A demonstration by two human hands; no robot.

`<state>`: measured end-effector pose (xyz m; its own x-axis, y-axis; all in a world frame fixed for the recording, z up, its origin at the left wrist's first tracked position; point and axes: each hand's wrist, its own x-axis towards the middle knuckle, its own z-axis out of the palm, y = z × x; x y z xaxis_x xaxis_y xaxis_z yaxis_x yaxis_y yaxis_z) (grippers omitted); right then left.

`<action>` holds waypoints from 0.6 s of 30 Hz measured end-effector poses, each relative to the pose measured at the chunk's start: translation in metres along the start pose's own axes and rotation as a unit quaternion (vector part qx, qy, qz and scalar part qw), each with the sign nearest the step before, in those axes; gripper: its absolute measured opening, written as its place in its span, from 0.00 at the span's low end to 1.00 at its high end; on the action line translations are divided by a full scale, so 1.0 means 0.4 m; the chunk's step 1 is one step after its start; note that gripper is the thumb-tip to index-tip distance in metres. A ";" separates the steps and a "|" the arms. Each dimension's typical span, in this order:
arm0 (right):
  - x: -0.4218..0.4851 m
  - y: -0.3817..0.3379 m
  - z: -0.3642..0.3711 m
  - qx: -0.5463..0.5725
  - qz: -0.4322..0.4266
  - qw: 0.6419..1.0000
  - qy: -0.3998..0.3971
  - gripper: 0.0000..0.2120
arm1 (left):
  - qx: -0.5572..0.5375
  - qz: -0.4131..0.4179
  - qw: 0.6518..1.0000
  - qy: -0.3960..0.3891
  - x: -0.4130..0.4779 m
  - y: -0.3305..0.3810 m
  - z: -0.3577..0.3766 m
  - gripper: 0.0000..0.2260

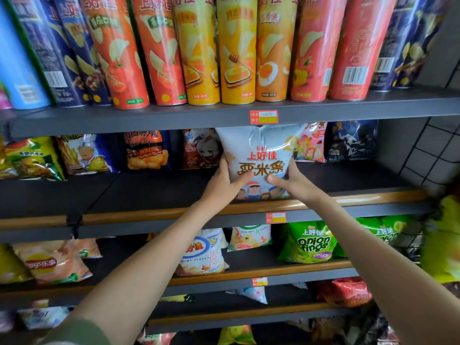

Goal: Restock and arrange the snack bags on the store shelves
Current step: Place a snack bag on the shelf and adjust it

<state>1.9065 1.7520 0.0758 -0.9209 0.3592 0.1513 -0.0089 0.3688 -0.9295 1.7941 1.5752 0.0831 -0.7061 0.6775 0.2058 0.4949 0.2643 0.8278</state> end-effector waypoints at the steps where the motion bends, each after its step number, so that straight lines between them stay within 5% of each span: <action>1: 0.005 -0.002 -0.005 0.005 0.001 1.000 0.009 0.41 | 0.005 -0.007 1.000 0.004 0.010 0.003 0.001 0.37; 9: 0.017 0.005 -0.023 0.039 0.038 0.998 0.027 0.47 | 0.025 -0.015 0.999 0.012 0.033 0.009 0.017 0.36; 13: -0.034 0.018 0.036 0.008 -0.073 0.988 0.139 0.38 | -0.001 0.007 1.000 0.027 0.004 -0.001 0.033 0.38; 16: -0.075 0.039 0.085 -0.252 -0.183 0.898 0.312 0.36 | 0.052 0.032 0.995 0.076 -0.050 -0.014 0.058 0.35; 18: -0.100 0.042 0.128 -0.341 -0.249 0.839 0.345 0.31 | 0.096 0.046 0.988 0.108 -0.096 -0.031 0.066 0.34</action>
<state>1.9234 1.7000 0.0368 -0.4231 0.3392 0.8402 0.1156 0.9399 -0.3212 1.8284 1.5640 0.0515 -0.7349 0.5482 0.3992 0.6343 0.3474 0.6906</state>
